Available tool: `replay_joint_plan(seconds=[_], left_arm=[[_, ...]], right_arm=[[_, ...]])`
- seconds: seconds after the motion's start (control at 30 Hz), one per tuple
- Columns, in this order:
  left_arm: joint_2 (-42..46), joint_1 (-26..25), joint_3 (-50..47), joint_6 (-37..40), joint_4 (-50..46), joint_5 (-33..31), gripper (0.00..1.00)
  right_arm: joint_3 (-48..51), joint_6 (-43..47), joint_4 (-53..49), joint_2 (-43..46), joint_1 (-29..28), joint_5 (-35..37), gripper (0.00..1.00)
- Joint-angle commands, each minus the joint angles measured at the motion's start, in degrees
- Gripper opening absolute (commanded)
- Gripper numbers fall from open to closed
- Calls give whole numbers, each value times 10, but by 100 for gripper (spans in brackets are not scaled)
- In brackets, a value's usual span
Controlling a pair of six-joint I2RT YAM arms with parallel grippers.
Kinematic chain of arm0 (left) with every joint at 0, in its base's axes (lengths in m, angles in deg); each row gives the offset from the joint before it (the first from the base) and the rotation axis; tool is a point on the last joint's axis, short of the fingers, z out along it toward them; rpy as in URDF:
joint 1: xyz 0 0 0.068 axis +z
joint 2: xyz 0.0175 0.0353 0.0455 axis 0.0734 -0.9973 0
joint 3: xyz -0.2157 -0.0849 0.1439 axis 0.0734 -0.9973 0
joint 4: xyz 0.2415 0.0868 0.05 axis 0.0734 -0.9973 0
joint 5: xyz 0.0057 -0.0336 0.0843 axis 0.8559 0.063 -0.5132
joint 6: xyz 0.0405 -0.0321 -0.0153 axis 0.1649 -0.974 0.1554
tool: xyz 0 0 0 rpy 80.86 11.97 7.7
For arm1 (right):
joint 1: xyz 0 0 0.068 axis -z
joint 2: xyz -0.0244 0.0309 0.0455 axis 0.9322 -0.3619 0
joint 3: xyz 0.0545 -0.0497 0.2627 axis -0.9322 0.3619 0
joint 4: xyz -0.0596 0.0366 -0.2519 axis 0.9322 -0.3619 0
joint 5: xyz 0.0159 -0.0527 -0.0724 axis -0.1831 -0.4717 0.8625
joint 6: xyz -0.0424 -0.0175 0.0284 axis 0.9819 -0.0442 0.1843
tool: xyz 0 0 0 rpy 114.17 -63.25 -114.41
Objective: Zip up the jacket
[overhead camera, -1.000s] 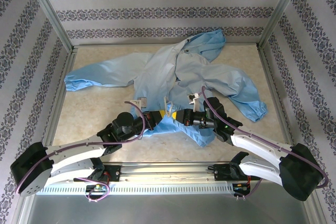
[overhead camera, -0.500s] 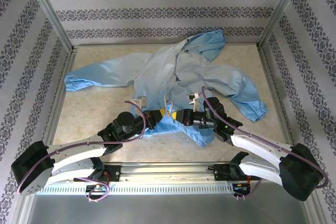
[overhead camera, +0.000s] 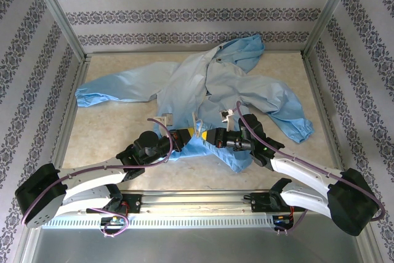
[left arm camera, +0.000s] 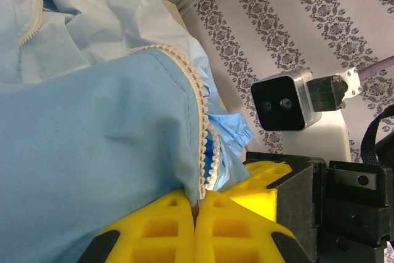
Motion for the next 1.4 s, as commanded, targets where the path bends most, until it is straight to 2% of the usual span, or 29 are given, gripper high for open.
replay_joint_plan(seconds=[0.0,1.37], left_arm=[[0,7,7,15,36,-10,0],[3,6,-19,0,55,4,0]], right_arm=[[3,2,27,9,-10,-11,0],[-1,-7,12,21,-10,11,0]])
